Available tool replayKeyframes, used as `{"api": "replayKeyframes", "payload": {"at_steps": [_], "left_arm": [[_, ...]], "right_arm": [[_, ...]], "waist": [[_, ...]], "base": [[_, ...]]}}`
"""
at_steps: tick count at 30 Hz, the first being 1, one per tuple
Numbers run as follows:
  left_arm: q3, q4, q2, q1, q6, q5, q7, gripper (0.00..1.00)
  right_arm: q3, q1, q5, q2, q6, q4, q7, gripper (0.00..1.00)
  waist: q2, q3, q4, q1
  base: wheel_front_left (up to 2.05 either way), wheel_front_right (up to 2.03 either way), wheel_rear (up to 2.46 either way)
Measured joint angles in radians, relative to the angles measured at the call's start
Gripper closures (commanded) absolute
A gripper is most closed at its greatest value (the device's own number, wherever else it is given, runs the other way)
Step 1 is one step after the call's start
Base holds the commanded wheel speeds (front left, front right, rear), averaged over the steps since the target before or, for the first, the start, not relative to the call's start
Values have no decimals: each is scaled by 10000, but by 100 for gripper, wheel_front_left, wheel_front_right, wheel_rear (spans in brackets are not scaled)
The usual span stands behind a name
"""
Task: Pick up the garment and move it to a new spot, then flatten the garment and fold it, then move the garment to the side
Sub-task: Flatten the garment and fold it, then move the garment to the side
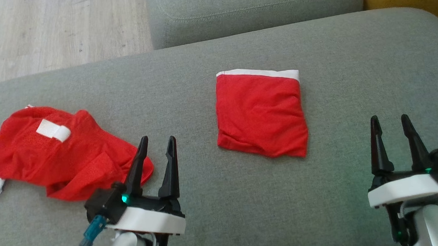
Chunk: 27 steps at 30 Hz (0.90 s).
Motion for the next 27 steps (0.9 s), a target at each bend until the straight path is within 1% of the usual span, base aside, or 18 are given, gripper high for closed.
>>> {"api": "replayKeyframes", "payload": {"at_steps": [9,13,16,19,27], "left_arm": [[-44,-100,0,-12,-2,31,0,0],[-115,-155,0,-44,-2,31,0,0],[-245,-176,0,-115,-2,31,0,0],[-382,-176,0,-336,-2,33,0,0],[-782,-142,-6,-1016,-2,29,0,0]], "right_arm": [[0,-1,65,0,0,17,0,0],[130,-141,35,0,0,399,2,0],[366,-689,42,-2,0,1101,2,0],[564,-1558,307,-4,0,1931,90,0],[663,-3739,2008,-21,0,4566,1003,0]], "waist": [[0,218,205,0],[0,473,401,0],[0,744,579,1],[0,1055,790,1],[0,1801,1543,3]], "base": [[0,0,0],[0,0,0],[0,0,0],[0,0,0],[0,0,0]]}}
